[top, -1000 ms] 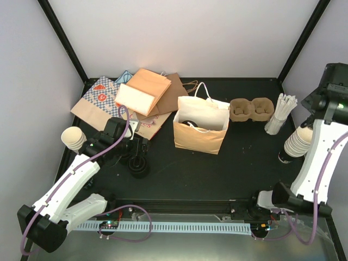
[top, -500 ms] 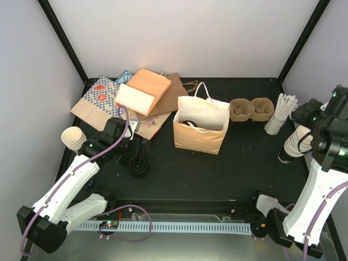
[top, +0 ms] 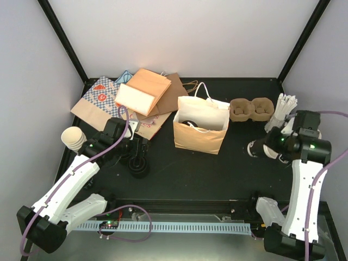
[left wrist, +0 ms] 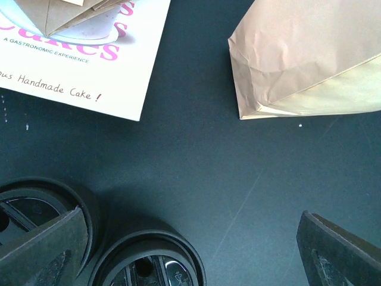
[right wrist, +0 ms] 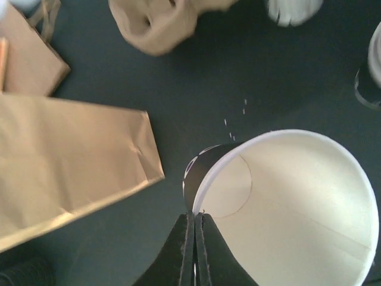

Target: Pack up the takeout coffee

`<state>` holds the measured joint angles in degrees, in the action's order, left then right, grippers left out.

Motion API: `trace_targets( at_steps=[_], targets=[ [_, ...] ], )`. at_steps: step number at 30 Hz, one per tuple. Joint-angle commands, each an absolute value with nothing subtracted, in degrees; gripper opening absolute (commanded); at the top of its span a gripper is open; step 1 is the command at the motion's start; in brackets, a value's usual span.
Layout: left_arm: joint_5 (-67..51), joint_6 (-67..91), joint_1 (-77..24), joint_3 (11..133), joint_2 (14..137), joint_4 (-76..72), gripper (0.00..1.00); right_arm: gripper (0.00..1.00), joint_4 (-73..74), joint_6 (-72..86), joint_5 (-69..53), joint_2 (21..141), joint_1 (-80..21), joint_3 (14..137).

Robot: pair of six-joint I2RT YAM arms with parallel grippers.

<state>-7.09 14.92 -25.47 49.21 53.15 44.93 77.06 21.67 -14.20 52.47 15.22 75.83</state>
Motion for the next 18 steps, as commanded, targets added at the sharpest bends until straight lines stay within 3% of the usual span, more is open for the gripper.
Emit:
trace_targets(
  at_steps=[1,18],
  targets=[
    [-6.62,14.41,-25.67,49.35,52.56,44.13,0.99,0.01,74.03,20.07,-14.60,51.50,12.02,68.29],
    [-6.68,14.41,-25.80,49.37,53.07,44.13,0.99,0.01,67.73,35.18,1.11,50.65,-17.89,52.86]
  ],
)
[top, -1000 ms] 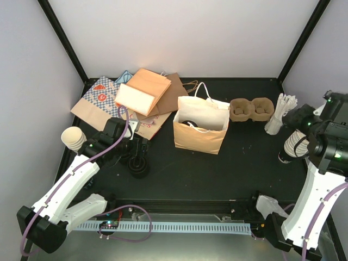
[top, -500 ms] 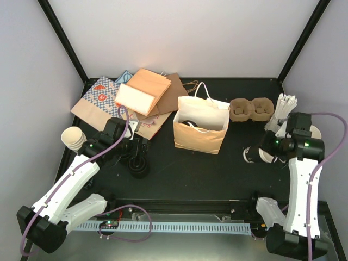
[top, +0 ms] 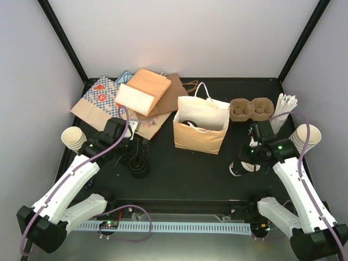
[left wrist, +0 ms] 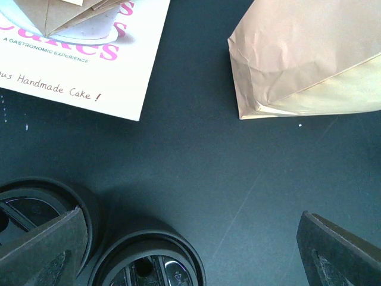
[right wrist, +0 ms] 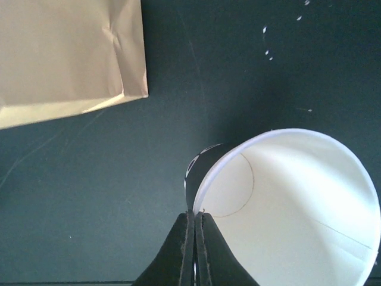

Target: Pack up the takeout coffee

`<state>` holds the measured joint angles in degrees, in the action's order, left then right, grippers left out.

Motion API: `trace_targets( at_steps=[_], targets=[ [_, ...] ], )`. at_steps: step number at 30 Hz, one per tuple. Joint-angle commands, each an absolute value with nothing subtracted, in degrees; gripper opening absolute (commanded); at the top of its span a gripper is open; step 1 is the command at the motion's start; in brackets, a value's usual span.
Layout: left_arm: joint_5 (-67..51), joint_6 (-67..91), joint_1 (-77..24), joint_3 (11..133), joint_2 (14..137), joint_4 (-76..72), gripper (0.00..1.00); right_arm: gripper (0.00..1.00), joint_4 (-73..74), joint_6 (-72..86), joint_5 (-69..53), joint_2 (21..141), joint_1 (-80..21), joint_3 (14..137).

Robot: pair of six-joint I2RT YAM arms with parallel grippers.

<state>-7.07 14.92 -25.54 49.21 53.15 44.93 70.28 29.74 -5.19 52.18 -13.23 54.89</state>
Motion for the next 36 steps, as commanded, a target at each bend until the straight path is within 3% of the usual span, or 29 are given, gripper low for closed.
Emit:
trace_targets(
  at_steps=[1,13,26,36],
  targets=[
    [-6.75,14.37,-25.80,49.36,53.06,44.14,0.99,0.01,67.75,36.29,2.37,50.58,-19.92,52.16],
    [-6.77,14.41,-25.84,49.38,52.93,44.12,0.99,0.01,65.03,48.57,12.14,50.97,-41.02,46.69],
    [-6.63,14.41,-25.84,49.30,52.49,44.14,0.99,0.01,61.85,54.10,26.80,60.28,-66.15,56.03],
    [-6.35,14.41,-25.93,49.31,52.21,44.17,0.99,0.01,60.36,51.92,31.59,70.27,-72.71,60.98]
  ],
)
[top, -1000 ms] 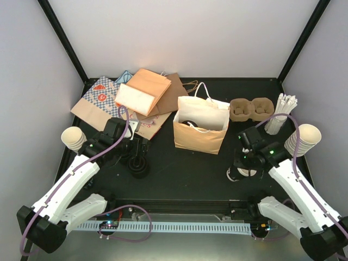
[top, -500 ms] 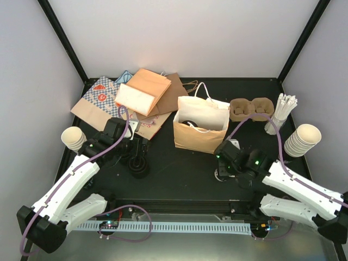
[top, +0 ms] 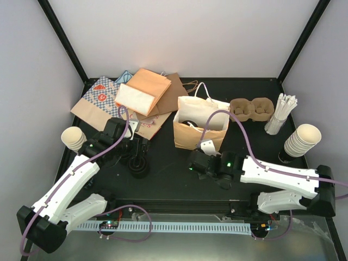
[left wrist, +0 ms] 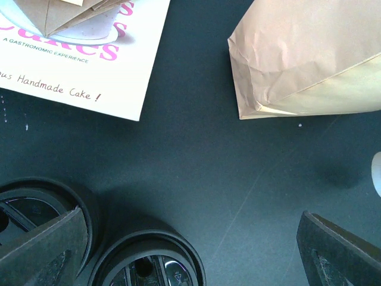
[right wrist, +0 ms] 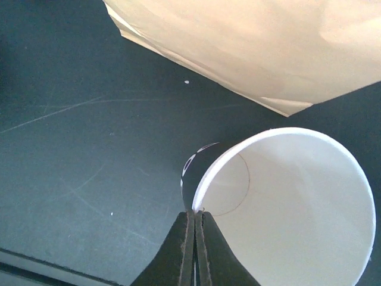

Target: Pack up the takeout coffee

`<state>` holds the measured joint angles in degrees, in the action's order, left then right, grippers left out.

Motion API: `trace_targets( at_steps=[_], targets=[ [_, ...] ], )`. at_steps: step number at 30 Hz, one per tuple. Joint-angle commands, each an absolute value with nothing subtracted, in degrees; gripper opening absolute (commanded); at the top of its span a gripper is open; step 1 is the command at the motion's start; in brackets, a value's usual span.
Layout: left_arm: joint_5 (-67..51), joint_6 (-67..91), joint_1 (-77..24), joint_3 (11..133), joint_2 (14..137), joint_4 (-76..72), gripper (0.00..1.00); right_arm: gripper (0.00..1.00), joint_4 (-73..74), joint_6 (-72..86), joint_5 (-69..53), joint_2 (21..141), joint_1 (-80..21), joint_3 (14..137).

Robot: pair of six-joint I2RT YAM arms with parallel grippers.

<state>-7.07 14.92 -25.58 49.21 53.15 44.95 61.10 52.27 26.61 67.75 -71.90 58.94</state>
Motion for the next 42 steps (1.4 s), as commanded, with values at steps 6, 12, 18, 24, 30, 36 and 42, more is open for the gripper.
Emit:
trace_targets(
  at_steps=[6,12,18,24,30,36,42],
  targets=[
    [-6.40,14.38,-25.93,49.32,52.29,44.14,0.99,0.01,58.59,48.57,30.17,74.61,-72.76,62.30],
    [-6.33,14.41,-25.88,49.31,52.25,44.19,0.99,0.01,55.27,46.31,27.68,77.35,-73.96,62.27],
    [-6.33,14.42,-25.93,49.34,52.47,44.26,0.99,0.01,54.46,45.93,26.89,80.22,-74.82,62.49],
    [-6.28,14.49,-25.93,49.38,52.47,44.20,0.99,0.01,54.07,45.59,26.46,82.90,-75.37,62.55],
    [-6.24,14.49,-26.01,49.37,52.38,44.22,0.99,0.01,55.56,46.32,27.54,84.41,-76.26,63.81],
    [-6.15,14.46,-26.02,49.34,52.13,44.21,0.99,0.16,57.33,46.59,28.84,83.08,-76.61,65.80],
    [-5.74,14.63,-25.99,49.36,51.95,44.36,0.99,0.34,59.03,45.93,30.42,80.63,-76.58,69.08]
  ],
)
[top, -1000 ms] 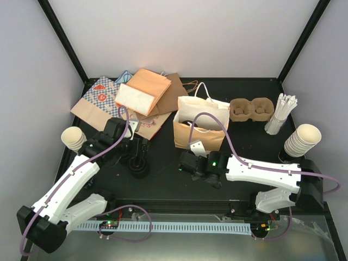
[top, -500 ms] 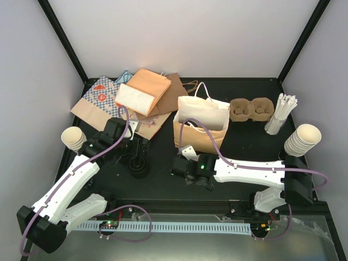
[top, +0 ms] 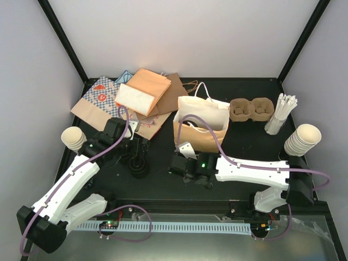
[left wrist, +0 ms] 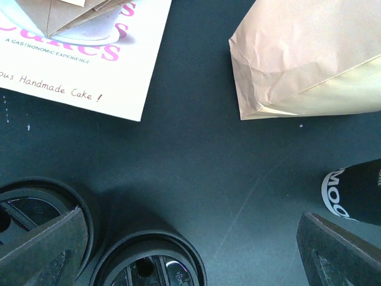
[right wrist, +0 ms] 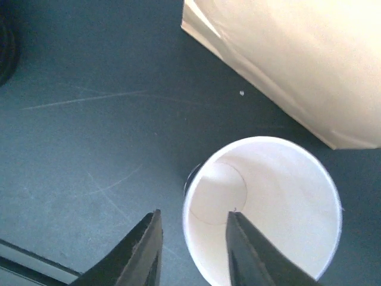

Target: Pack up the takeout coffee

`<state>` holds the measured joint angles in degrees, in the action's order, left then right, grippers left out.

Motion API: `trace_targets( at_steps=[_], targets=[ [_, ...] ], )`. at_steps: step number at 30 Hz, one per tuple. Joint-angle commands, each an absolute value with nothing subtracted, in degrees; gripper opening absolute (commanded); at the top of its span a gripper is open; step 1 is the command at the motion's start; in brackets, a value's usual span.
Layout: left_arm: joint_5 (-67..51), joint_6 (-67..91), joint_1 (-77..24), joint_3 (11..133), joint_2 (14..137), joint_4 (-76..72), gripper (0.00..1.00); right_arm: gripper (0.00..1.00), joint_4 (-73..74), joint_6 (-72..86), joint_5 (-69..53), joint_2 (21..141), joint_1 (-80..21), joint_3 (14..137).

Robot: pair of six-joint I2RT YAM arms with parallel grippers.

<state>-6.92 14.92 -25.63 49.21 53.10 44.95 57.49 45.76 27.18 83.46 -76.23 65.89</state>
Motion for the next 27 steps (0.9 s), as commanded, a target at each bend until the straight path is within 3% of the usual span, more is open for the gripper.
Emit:
trace_targets(
  at_steps=[1,8,15,20,24,27],
  targets=[
    [-5.57,14.62,-26.01,49.31,51.88,44.36,0.99,0.38,59.31,45.71,30.78,80.15,-76.63,69.61],
    [-2.27,15.61,-25.97,50.22,50.80,45.53,0.99,0.73,59.55,44.95,35.32,76.52,-76.63,73.58],
    [-1.42,17.84,-26.01,50.47,47.01,46.78,0.99,0.89,50.64,40.58,37.37,69.58,-76.63,71.96],
    [-0.44,22.04,-26.02,52.30,47.95,51.74,0.99,0.99,37.95,37.27,41.12,61.56,-76.58,63.87],
    [-0.54,24.62,-26.01,53.49,49.52,55.41,0.99,1.00,22.30,26.80,37.76,53.31,-76.63,52.58],
    [-1.73,26.27,-26.02,52.89,50.79,56.26,0.99,1.00,18.82,24.97,35.15,48.53,-76.64,49.17]
  ],
)
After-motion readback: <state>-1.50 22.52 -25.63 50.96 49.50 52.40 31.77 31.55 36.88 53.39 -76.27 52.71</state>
